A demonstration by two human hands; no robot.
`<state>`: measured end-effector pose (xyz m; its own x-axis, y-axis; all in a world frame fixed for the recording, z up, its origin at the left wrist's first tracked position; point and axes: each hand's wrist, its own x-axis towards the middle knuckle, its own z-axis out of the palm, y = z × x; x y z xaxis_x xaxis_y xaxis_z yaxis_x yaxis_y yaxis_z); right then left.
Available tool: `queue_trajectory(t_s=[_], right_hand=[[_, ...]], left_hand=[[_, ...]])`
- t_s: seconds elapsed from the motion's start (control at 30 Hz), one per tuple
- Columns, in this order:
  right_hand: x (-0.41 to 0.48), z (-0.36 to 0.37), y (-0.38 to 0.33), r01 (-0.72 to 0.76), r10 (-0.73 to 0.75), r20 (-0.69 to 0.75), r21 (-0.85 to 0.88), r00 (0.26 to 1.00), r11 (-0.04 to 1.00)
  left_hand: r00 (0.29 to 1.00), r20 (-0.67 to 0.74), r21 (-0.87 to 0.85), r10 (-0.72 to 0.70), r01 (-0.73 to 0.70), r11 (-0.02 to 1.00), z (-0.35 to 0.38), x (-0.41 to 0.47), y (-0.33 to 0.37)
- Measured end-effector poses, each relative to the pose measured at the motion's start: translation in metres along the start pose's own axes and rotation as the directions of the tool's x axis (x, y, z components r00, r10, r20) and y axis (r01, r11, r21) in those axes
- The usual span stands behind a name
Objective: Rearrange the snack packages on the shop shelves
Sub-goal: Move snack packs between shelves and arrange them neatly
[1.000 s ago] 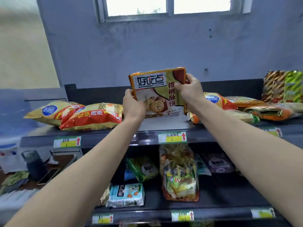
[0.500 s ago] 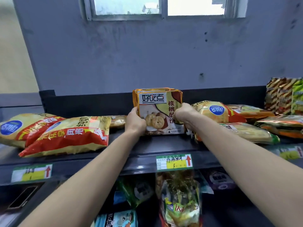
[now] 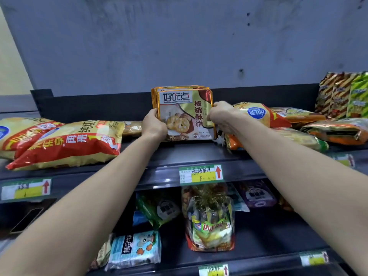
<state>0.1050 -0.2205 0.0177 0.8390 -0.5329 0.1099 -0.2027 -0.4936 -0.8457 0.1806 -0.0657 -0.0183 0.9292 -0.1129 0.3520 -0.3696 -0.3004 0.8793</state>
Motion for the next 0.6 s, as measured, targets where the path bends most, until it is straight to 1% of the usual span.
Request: queue_trajectory(t_s=[0.1, 0.23, 0.33, 0.6], right_hand=[[-0.011, -0.010, 0.001, 0.035, -0.035, 0.000, 0.109, 0.999, 0.993], [-0.027, -0.014, 0.005, 0.094, -0.098, 0.014, 0.182, 0.995, 0.979], [-0.037, -0.013, 0.008, 0.119, -0.123, 0.014, 0.153, 0.992, 0.981], [-0.068, -0.012, 0.010, 0.220, -0.220, -0.014, 0.126, 0.975, 0.967]], left_hand=[[1.000, -0.003, 0.077, -0.013, 0.013, 0.997, -0.002, -0.004, 0.000], [1.000, -0.014, 0.082, -0.023, 0.024, 0.996, -0.005, -0.017, 0.002], [0.999, -0.036, 0.101, -0.014, 0.018, 0.995, -0.007, -0.027, 0.007], [0.999, -0.023, 0.118, 0.042, -0.039, 0.992, -0.013, -0.065, 0.028]])
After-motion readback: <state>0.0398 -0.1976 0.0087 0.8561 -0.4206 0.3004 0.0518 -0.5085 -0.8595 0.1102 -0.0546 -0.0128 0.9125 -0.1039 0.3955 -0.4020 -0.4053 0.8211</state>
